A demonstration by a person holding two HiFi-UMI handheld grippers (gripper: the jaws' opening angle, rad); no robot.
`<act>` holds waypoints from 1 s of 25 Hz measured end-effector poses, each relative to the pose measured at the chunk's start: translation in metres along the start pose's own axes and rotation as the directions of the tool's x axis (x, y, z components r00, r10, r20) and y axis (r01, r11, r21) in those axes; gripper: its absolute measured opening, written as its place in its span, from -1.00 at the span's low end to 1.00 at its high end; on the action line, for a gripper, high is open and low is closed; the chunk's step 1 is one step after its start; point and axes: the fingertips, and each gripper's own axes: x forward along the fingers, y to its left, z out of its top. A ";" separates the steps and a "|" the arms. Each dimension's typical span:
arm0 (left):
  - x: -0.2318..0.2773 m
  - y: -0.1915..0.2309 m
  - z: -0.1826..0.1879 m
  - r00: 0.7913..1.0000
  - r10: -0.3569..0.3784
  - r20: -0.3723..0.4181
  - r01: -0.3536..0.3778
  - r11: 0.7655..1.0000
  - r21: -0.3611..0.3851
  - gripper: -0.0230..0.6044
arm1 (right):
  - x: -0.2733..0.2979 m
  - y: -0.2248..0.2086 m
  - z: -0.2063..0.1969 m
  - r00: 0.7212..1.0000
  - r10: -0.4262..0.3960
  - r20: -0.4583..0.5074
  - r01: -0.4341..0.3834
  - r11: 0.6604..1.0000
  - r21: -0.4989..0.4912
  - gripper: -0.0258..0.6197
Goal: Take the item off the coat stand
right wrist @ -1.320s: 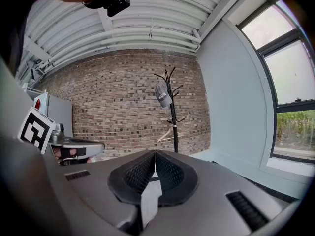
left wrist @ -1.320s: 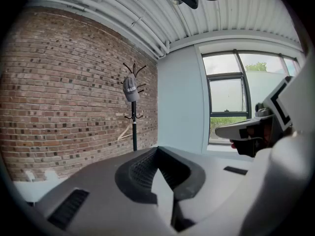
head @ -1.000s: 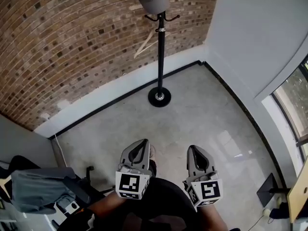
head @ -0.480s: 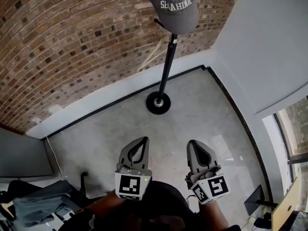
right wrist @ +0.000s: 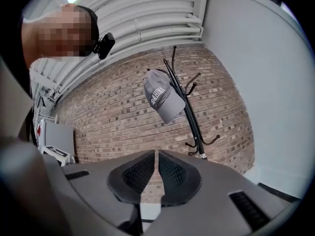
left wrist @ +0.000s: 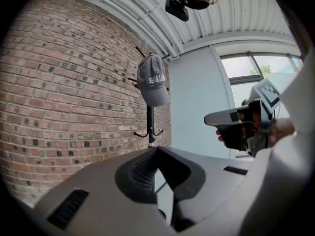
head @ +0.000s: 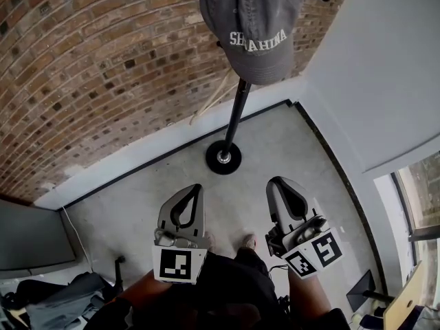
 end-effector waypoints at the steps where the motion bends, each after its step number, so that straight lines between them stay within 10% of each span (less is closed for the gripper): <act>1: 0.007 0.001 0.000 1.000 0.009 -0.005 -0.009 1.000 0.004 -0.85 | 0.007 -0.007 0.004 1.000 0.021 0.013 -0.021 1.000 0.013 -0.87; 8: 0.057 0.002 0.017 0.991 0.131 0.001 -0.131 0.991 0.028 -0.85 | 0.050 -0.056 0.037 0.972 0.213 0.098 -0.225 0.966 0.126 -0.86; 15: 0.088 -0.007 0.039 0.962 0.273 0.000 -0.273 0.960 0.058 -0.85 | 0.092 -0.086 0.090 0.864 0.473 0.175 -0.502 0.840 0.206 -0.48; 25: 0.101 -0.010 0.050 0.909 0.417 0.012 -0.417 0.908 0.025 -0.85 | 0.133 -0.089 0.124 0.734 0.650 0.195 -0.679 0.708 0.196 -0.44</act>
